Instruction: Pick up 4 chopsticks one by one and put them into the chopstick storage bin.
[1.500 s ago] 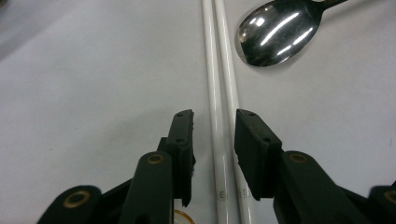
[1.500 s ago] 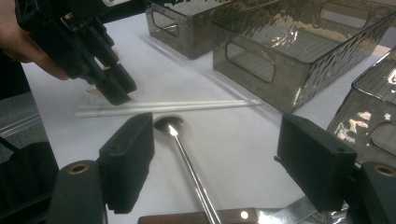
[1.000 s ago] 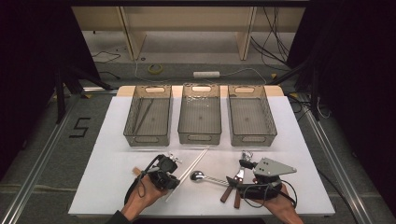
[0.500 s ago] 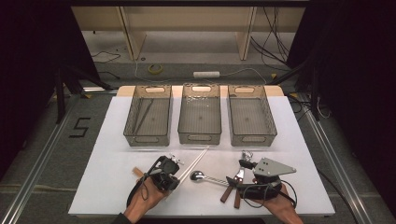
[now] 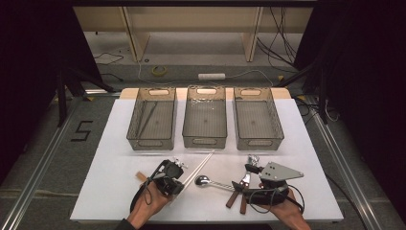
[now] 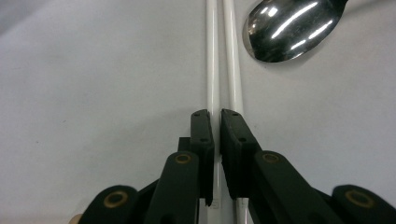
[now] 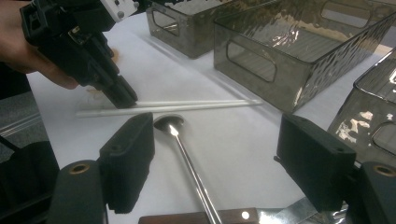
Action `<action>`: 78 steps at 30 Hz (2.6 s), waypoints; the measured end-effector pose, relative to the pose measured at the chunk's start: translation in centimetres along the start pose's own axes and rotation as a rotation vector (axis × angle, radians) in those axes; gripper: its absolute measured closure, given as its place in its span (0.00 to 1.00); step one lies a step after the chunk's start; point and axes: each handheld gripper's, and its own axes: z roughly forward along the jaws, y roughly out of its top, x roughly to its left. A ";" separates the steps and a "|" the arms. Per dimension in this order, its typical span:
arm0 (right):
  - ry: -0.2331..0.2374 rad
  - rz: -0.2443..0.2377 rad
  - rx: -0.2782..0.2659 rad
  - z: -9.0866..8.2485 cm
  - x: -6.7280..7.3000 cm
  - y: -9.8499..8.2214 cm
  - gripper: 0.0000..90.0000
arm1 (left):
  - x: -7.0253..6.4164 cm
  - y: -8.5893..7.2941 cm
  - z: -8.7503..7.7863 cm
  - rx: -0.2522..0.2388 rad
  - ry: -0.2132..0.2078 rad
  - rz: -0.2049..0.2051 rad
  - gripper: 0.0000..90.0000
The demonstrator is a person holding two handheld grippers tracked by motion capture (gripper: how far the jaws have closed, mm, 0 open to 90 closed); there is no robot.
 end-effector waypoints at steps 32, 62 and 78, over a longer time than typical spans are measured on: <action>0.000 0.003 0.000 -0.1 -0.1 0.0 0.33 | 0.6 -0.1 -3.6 -0.078 -0.006 0.080 0.93; -0.001 0.009 0.000 -0.1 -0.2 0.0 0.33 | 1.4 0.3 -10.6 -0.250 -0.042 0.099 0.93; -0.007 0.026 -0.013 -0.2 -0.4 0.0 0.31 | 9.2 3.7 -12.3 -0.362 0.073 -0.064 0.93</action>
